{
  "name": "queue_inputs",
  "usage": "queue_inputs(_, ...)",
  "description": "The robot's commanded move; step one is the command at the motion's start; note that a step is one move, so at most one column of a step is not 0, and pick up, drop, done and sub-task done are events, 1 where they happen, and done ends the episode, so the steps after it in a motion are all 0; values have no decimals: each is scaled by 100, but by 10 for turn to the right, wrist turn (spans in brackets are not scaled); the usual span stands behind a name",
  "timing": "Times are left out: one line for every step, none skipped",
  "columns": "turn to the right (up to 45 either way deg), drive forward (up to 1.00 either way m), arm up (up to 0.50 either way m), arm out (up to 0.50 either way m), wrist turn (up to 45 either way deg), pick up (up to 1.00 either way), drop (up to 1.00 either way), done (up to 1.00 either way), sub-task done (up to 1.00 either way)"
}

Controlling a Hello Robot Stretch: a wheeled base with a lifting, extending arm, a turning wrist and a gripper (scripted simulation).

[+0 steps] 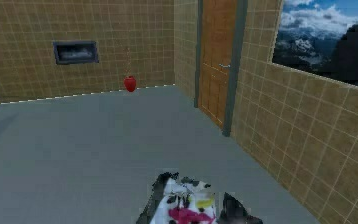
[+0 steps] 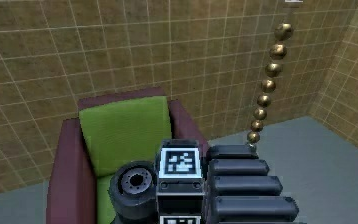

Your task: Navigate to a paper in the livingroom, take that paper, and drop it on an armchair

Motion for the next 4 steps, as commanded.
queue_inputs(0,0,0,48,0,0,0,0,0)
queue_inputs(0,0,0,0,450,0,0,0,0)
queue_inputs(0,0,0,0,450,0,0,0,0)
queue_inputs(0,0,-46,0,0,0,0,0,0)
